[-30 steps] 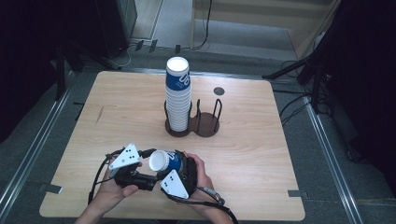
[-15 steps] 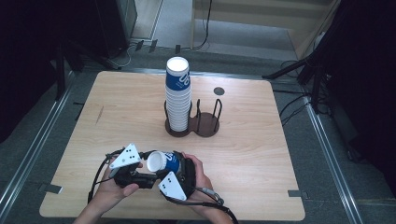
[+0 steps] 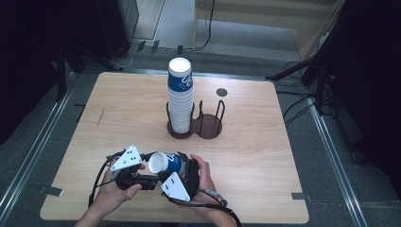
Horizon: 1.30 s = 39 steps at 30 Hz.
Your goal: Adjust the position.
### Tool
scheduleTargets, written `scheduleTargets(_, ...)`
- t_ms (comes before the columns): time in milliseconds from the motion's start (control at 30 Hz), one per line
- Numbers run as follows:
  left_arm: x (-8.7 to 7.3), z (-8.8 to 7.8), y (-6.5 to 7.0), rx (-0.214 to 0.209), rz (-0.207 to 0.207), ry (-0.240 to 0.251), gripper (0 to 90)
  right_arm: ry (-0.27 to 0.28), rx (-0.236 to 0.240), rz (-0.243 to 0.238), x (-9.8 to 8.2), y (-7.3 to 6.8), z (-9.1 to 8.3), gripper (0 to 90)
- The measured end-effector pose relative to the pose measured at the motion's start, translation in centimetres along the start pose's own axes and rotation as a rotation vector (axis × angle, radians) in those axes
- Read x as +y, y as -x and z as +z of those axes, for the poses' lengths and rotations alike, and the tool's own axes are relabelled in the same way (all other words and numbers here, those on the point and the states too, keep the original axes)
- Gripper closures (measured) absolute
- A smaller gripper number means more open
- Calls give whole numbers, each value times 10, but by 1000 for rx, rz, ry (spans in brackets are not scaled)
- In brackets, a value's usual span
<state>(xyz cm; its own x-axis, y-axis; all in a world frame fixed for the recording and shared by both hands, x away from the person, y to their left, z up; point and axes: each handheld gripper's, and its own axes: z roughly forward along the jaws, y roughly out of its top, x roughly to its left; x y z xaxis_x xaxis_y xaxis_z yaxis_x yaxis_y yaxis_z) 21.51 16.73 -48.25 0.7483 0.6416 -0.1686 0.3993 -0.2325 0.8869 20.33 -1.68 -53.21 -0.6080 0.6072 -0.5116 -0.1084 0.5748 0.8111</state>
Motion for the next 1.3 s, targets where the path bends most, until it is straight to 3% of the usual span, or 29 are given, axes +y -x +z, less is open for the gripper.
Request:
scheduleTargets(67,-1,-1,-3,2,-22,29,282,8,4,16,1,2,-1,60)
scheduleTargets(500,0,-6,-7,57,-26,110,282,54,-10,87,8,16,-11,24)
scheduleTargets(833,2,-8,-10,100,-41,186,282,59,-34,226,9,36,-19,0)
scheduleTargets(933,2,-10,-11,113,-54,226,283,50,-46,244,8,38,-20,0)
scheduleTargets(1000,2,-11,-11,118,-52,236,283,60,-62,277,10,42,-21,0)
scheduleTargets(1300,1,-12,-13,127,-76,297,281,61,-91,333,9,50,-22,0)
